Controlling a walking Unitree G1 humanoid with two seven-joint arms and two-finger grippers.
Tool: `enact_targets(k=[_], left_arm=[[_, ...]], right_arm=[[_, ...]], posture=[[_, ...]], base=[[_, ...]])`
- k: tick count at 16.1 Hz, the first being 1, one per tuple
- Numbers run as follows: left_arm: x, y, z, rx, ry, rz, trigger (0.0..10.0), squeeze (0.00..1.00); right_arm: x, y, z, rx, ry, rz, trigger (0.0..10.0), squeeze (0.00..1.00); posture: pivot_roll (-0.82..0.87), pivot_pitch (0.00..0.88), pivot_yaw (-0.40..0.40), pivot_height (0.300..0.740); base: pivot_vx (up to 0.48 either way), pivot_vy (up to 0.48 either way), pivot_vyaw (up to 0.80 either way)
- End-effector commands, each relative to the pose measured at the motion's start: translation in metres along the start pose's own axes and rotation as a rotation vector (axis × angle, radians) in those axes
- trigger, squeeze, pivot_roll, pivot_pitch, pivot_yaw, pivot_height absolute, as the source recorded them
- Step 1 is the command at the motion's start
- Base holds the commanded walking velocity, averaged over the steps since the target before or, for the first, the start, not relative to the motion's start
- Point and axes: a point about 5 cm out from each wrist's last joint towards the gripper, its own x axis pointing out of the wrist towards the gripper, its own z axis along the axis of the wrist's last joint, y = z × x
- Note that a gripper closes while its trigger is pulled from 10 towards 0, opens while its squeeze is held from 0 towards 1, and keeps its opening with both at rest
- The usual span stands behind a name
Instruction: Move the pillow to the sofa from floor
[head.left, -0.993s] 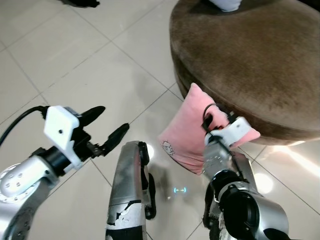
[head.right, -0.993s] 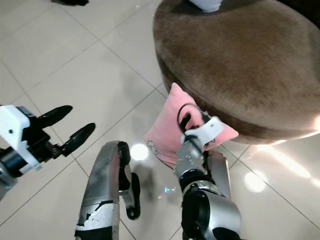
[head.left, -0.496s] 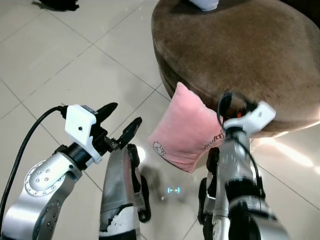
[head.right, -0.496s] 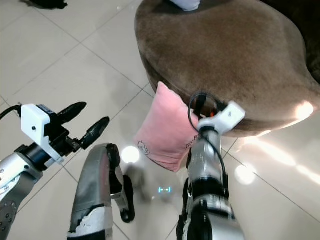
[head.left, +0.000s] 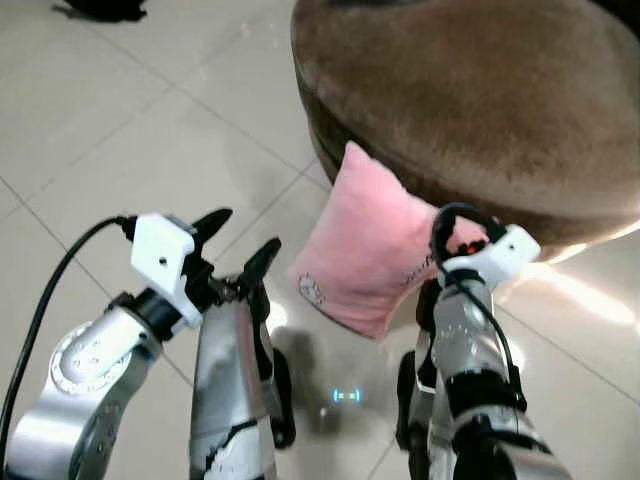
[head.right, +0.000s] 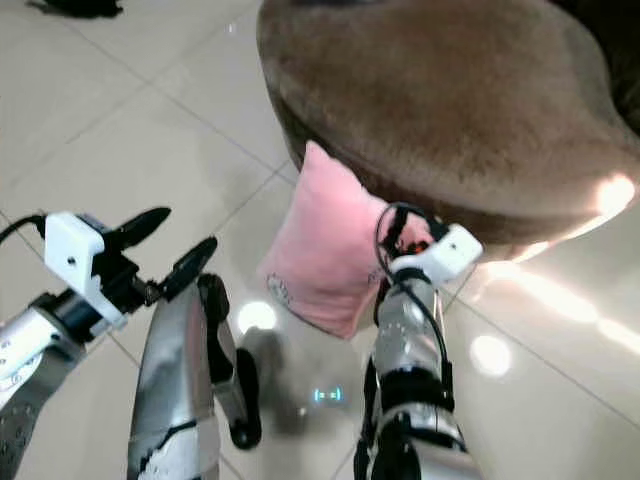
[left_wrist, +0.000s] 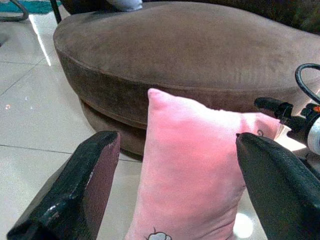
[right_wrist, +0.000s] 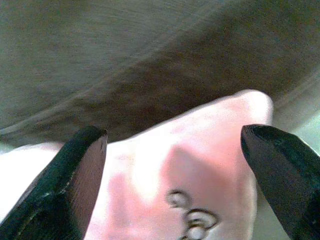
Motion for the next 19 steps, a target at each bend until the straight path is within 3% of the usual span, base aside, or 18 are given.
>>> enact_targets(k=[1,4,5,6,7,8,9,10,12,14,16,18,19], left_arm=[[-0.003,0.004,-0.001,0.012,0.012,0.005,10.0,0.00],[-0.005,0.007,0.002,0.023,0.014,-0.001,10.0,0.00],[-0.006,0.005,0.003,0.014,0.025,-0.026,10.0,0.00],[-0.008,0.002,0.002,0.004,0.042,-0.061,10.0,0.00],[-0.010,0.000,0.002,0.002,0.047,-0.077,10.0,0.00],[-0.010,-0.001,0.003,-0.003,0.047,-0.083,10.0,0.00],[-0.011,-0.001,0.003,-0.005,0.046,-0.082,10.0,0.00],[-0.011,0.000,0.004,-0.012,0.044,-0.080,10.0,0.00],[-0.011,0.002,0.004,-0.025,0.045,-0.080,10.0,0.00],[-0.009,0.001,0.003,-0.042,0.043,-0.081,10.0,0.00],[-0.009,-0.001,0.003,-0.046,0.043,-0.089,10.0,0.00],[-0.008,0.000,0.003,-0.043,0.044,-0.092,10.0,0.00],[-0.008,0.001,0.003,-0.041,0.045,-0.092,10.0,0.00]], right_arm=[[0.000,-0.008,-0.002,0.033,0.003,-0.043,10.0,1.00],[0.011,-0.017,0.000,0.000,0.029,-0.150,10.0,1.00],[0.013,-0.018,-0.003,-0.033,0.070,-0.165,10.0,1.00],[0.014,-0.024,-0.007,-0.129,0.118,-0.219,10.0,1.00],[0.014,-0.028,-0.008,-0.145,0.131,-0.242,10.0,1.00],[0.015,-0.032,-0.008,-0.107,0.142,-0.260,10.0,1.00],[0.015,-0.033,-0.008,-0.063,0.146,-0.260,10.0,0.90],[0.017,-0.032,-0.007,0.036,0.149,-0.239,10.0,0.00],[0.020,-0.023,-0.009,0.244,0.184,-0.132,10.0,0.00],[0.019,-0.013,-0.018,0.318,0.270,-0.026,10.0,0.00],[0.017,-0.009,-0.023,0.347,0.300,0.016,10.0,0.00],[0.014,-0.003,-0.027,0.317,0.320,0.076,10.0,0.00],[0.014,-0.002,-0.028,0.301,0.325,0.089,8.9,0.00]], posture=[[0.22,0.304,0.097,0.416],[0.25,0.305,0.104,0.416],[0.26,0.308,0.107,0.416],[0.27,0.308,0.109,0.416],[0.27,0.309,0.110,0.416],[0.28,0.309,0.110,0.416],[0.28,0.310,0.113,0.416],[0.28,0.313,0.113,0.416],[0.27,0.313,0.114,0.416],[0.27,0.312,0.116,0.416],[0.27,0.311,0.117,0.416],[0.27,0.311,0.118,0.416],[0.27,0.310,0.119,0.416]], base=[[0.000,0.000,0.00],[0.000,0.000,0.00],[0.000,0.000,0.00],[0.000,0.000,0.00],[0.000,0.000,0.00],[0.000,0.000,0.00],[0.000,0.000,0.00],[0.000,0.000,0.00],[0.000,0.000,0.00],[0.000,0.000,0.00],[0.000,0.000,0.00],[0.000,0.000,0.00],[0.000,0.000,0.00]])
